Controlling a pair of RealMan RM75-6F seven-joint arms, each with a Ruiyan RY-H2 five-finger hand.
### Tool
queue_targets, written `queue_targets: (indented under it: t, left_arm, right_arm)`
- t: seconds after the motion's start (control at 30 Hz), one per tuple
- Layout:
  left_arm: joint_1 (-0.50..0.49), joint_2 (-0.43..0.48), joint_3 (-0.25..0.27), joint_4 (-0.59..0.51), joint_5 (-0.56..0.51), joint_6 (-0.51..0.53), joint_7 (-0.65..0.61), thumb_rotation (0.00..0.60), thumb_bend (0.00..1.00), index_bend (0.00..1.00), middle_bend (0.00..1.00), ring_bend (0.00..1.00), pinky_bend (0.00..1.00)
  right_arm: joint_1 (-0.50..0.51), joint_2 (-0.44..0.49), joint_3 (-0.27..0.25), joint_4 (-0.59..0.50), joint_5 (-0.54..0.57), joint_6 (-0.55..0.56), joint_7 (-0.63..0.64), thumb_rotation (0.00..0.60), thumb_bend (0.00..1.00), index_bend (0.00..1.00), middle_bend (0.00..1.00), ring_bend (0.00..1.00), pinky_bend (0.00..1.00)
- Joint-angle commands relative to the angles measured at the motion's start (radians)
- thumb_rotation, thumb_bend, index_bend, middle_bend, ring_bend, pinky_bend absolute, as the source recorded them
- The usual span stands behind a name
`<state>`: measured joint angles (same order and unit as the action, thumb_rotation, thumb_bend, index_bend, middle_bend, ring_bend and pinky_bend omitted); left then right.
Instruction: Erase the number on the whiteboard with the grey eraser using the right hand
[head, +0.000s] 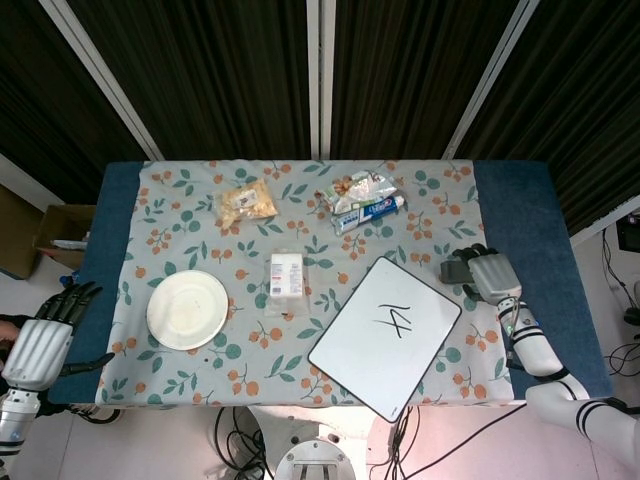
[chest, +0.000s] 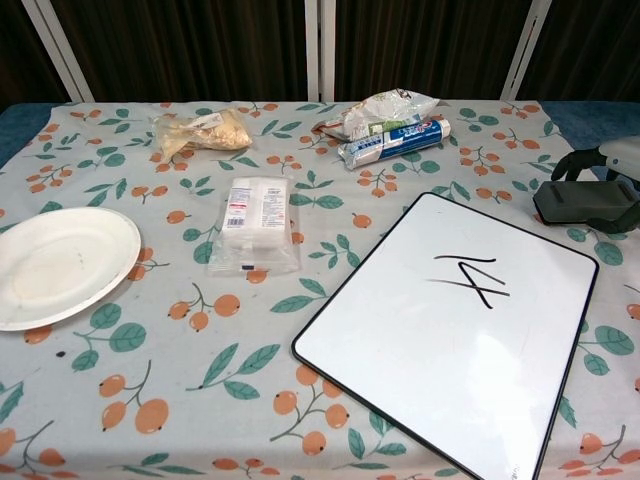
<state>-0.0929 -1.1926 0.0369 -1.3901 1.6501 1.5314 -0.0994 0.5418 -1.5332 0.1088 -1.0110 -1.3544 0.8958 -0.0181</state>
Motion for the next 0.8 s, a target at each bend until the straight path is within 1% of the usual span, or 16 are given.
queue_targets:
  t: [0.03,0.17,0.37,0.47,0.57,0.7,0.8]
  left_arm:
    - [-0.001,-0.001,0.0,-0.001,0.0,-0.001,0.0,0.467,0.06,0.1,0.09,0.08,0.18]
    - [-0.003,0.0,0.0,-0.002,-0.001,-0.003,0.002,0.466,0.06,0.1,0.09,0.08,0.18]
    - [-0.004,0.0,0.0,-0.002,-0.003,-0.004,0.001,0.465,0.06,0.1,0.09,0.08,0.18]
    - [-0.003,-0.001,0.001,0.0,-0.004,-0.004,-0.001,0.464,0.06,0.1,0.09,0.08,0.18]
    - [-0.002,-0.001,0.0,0.002,-0.005,-0.001,-0.003,0.465,0.06,0.1,0.09,0.08,0.18]
    - [-0.001,0.0,0.0,0.004,-0.005,0.003,-0.006,0.462,0.06,0.1,0.09,0.08,0.18]
    - [0.0,0.0,0.0,0.006,-0.005,0.006,-0.01,0.465,0.06,0.1,0.09,0.08,0.18]
  right_arm:
    - [-0.001,-0.009,0.001,0.008,-0.002,0.015,0.002,0.6,0.27,0.31,0.29,0.22,0.34]
    - [-0.002,-0.019,-0.001,0.023,-0.003,0.024,0.001,0.6,0.29,0.38,0.33,0.26,0.38]
    - [0.0,-0.029,-0.003,0.034,0.005,0.017,0.0,0.6,0.3,0.4,0.35,0.27,0.39]
    - [-0.001,-0.037,-0.003,0.044,0.001,0.026,0.013,0.6,0.32,0.43,0.37,0.31,0.44]
    - [-0.003,-0.039,-0.003,0.049,-0.014,0.052,0.034,0.6,0.35,0.49,0.42,0.36,0.49]
    - [-0.007,-0.02,0.001,0.028,-0.041,0.101,0.065,0.6,0.38,0.57,0.47,0.42,0.55]
    - [-0.011,0.013,0.004,-0.026,-0.066,0.145,0.088,0.6,0.38,0.59,0.49,0.44,0.57]
